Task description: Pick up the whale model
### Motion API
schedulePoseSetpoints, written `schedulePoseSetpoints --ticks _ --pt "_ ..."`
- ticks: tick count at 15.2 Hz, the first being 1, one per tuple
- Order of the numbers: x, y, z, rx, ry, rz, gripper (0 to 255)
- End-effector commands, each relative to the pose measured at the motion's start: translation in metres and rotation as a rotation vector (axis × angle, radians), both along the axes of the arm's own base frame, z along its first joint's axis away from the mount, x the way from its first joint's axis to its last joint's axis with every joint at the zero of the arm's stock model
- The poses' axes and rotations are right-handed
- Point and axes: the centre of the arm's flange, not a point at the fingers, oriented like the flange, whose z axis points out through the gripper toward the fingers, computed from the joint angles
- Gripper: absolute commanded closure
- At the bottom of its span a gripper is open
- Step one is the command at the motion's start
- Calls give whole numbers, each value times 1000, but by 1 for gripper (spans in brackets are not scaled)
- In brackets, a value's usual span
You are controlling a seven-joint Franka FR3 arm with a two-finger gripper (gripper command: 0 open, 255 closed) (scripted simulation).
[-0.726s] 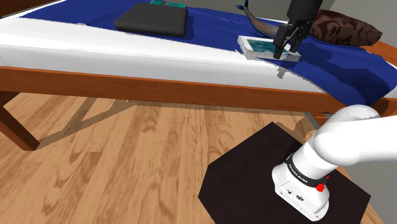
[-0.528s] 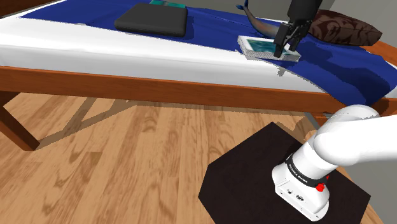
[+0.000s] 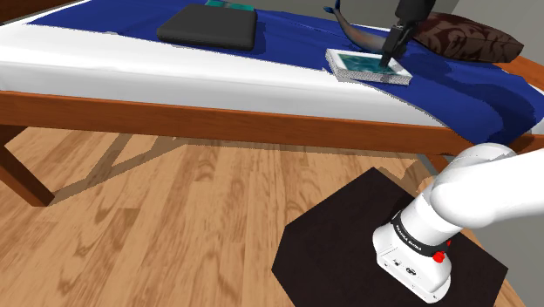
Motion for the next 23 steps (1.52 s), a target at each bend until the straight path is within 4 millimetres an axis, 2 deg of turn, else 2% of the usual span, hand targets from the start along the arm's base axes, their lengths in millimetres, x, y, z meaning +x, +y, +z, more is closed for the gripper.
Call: schedulePoseSetpoints --ticks 1,8,15,20,23 --pt "15 -23 1 -3 -16 55 0" --pt "71 -89 3 -5 -67 236 0" --pt "139 -144 8 -7 -118 417 0" --pt "187 -173 14 -9 -151 536 0" --pt "187 -173 -2 -8 -151 536 0"
